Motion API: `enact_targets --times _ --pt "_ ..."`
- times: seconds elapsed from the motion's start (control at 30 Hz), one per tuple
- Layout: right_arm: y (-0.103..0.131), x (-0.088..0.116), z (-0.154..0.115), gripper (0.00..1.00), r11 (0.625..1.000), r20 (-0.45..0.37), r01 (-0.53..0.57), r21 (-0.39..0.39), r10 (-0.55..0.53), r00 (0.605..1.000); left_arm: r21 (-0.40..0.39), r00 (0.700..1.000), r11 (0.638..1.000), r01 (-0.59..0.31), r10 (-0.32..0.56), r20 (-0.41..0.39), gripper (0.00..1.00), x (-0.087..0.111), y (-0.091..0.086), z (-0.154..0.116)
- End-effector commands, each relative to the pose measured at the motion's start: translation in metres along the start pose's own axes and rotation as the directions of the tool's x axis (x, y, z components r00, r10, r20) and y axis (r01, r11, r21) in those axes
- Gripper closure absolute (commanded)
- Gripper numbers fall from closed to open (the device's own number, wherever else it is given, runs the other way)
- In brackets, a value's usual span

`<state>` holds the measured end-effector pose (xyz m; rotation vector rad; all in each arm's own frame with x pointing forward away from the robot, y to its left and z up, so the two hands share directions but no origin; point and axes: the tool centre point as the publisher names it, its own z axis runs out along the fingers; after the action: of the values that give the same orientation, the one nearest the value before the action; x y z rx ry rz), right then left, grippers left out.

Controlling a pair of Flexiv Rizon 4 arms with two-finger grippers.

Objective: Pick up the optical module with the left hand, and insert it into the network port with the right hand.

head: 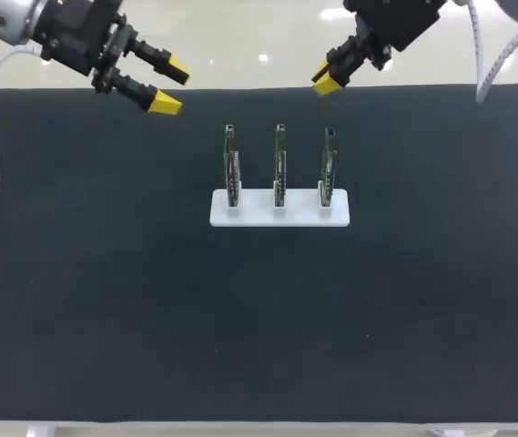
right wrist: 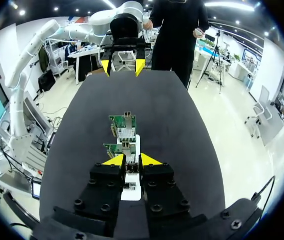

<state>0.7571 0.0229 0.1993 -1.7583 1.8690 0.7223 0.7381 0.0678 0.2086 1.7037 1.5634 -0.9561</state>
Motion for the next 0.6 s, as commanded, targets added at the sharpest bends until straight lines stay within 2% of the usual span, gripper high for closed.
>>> enact_targets --times 0.03,0.6 --pt "0.007 0.002 -0.001 1.00 1.000 -0.006 -0.002 0.014 0.002 1.000 0.002 1.000 1.000 0.001 -0.001 -0.003 0.00 0.000 0.001 0.000" --pt "0.015 0.021 -0.004 1.00 1.000 0.009 -0.001 0.010 0.001 1.000 0.002 1.000 1.000 0.001 -0.001 -0.003 0.00 0.000 0.001 0.000"
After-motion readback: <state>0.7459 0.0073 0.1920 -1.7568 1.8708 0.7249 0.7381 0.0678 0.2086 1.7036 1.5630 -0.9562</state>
